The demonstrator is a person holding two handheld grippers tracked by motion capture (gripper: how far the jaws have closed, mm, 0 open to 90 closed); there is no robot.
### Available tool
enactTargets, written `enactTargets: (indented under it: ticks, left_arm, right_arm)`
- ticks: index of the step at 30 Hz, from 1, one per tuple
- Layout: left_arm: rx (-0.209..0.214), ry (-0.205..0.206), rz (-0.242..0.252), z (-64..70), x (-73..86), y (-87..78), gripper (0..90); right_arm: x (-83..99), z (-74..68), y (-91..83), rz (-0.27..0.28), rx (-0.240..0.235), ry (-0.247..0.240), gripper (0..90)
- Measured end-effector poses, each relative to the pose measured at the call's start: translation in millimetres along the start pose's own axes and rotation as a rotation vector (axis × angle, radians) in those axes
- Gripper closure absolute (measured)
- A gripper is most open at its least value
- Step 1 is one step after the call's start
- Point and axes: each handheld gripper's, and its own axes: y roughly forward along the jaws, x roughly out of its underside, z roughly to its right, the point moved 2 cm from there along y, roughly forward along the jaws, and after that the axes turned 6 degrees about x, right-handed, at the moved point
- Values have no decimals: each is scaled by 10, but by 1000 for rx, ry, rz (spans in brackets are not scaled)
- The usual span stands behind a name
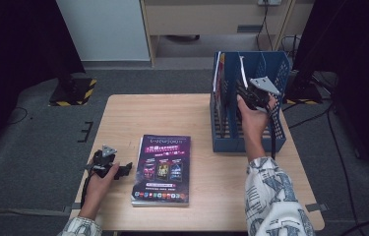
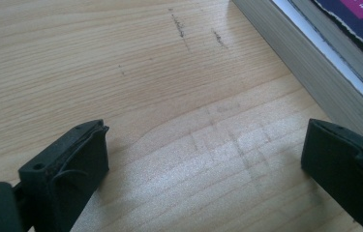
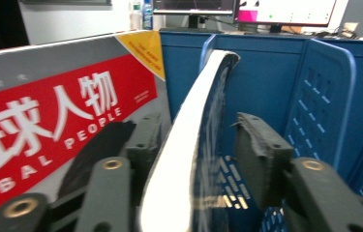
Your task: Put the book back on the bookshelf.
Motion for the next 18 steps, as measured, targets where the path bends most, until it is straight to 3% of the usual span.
enactTargets:
  ticks: [7,18]
  left_arm:
    - [0,0,0,-1,0,0,20]
    - [0,0,0,0,-1,0,20]
  right_arm:
    - [3,-8,-120,-8,-25,21,364]
    - [96,57,-396,-25,-58,13,219]
